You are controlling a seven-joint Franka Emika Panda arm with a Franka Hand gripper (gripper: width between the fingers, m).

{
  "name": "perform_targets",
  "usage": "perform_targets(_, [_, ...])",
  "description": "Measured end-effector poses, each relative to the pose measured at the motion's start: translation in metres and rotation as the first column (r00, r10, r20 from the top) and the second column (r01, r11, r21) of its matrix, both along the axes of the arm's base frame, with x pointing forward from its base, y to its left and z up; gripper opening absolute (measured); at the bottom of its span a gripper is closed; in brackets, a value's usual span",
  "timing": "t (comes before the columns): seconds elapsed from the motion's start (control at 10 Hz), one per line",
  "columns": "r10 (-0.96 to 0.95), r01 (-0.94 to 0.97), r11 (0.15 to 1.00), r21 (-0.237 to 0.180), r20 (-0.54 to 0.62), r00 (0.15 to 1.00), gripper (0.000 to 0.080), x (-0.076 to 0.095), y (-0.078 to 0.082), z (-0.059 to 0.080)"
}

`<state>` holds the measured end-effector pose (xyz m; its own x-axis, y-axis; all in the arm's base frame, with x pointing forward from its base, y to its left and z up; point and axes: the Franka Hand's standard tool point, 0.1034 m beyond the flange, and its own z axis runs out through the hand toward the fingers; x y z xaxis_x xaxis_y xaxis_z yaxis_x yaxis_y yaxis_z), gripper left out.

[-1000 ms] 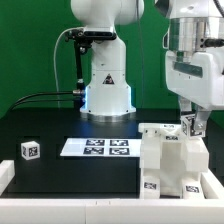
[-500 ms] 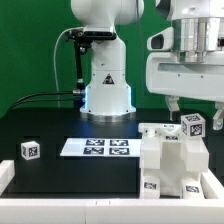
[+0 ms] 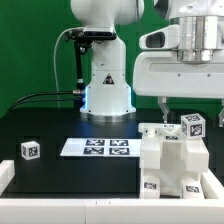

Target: Assemble chair

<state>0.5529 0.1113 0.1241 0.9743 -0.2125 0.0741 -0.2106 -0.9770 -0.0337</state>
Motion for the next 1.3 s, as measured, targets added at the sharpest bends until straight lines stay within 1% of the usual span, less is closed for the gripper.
perform_targets(0.1, [0.056,-0.056,0.998,-0.005,0.001,0.998,0.0649,0.0004,-0.0023,0.0000])
perform_targets(0.2, [0.055,-0.055,0.998,-0.006,0.000,0.998,0.0620,0.0002,-0.0022,-0.0004])
perform_targets(0.3, [0.038,-0.038,0.999,-0.004,0.000,0.999,0.0620,0.0002,-0.0023,-0.0006])
perform_targets(0.4, [0.028,-0.028,1.000,-0.004,-0.001,1.000,0.0473,0.0001,-0.0025,-0.0009])
perform_targets(0.5, [0.025,-0.025,1.000,-0.004,-0.001,1.000,0.0304,0.0001,-0.0025,-0.0009])
perform_targets(0.6, [-0.048,0.048,0.999,0.003,0.000,0.999,0.0304,0.0008,-0.0022,-0.0003])
perform_targets(0.7, [-0.112,0.112,0.994,0.008,-0.001,0.994,0.0281,0.0008,-0.0023,-0.0003])
perform_targets(0.8, [-0.146,0.146,0.989,0.011,-0.002,0.989,0.0281,0.0008,-0.0023,-0.0003])
perform_targets(1.0, [-0.312,0.312,0.950,0.024,-0.009,0.950,0.0281,0.0007,-0.0019,-0.0002])
perform_targets(1.1, [-0.439,0.439,0.898,0.032,-0.017,0.898,0.0281,0.0002,-0.0007,-0.0002])
perform_targets(1.2, [-0.597,0.597,0.801,0.040,-0.029,0.802,0.0281,-0.0008,0.0007,-0.0003])
perform_targets(1.3, [-0.698,0.700,0.713,0.044,-0.038,0.715,0.0281,-0.0010,0.0010,-0.0003])
